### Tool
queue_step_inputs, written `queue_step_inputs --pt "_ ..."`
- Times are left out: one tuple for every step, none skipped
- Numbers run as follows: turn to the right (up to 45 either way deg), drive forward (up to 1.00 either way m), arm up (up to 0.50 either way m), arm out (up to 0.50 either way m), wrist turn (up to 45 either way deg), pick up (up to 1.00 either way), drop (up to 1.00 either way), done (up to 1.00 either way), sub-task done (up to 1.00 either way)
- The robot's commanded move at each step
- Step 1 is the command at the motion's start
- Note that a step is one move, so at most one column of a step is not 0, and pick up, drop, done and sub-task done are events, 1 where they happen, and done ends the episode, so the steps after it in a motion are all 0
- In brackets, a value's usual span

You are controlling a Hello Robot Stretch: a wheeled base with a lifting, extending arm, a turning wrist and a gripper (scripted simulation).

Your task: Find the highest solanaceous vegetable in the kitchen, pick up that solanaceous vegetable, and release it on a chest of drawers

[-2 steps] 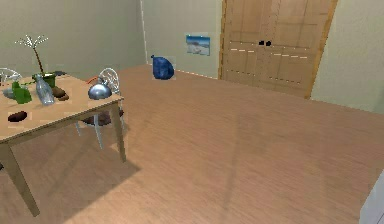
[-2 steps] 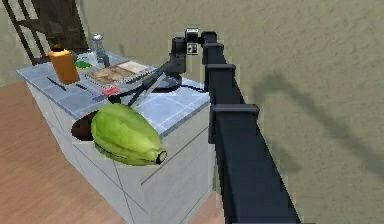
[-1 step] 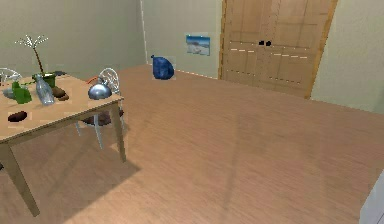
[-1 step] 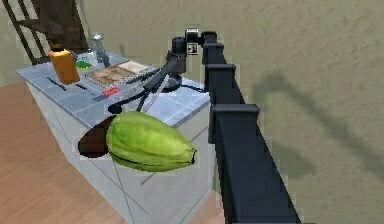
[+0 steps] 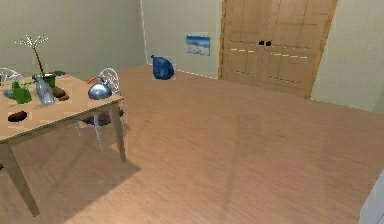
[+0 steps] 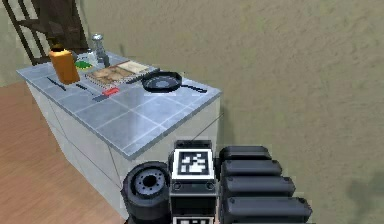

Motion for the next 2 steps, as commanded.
queue_step_inputs --pt "-45.0 0.00 0.00 0.00 0.0 0.00 0.00 0.00 0.00" --pt "-45.0 0.00 0.00 0.00 0.0 0.00 0.00 0.00 0.00"
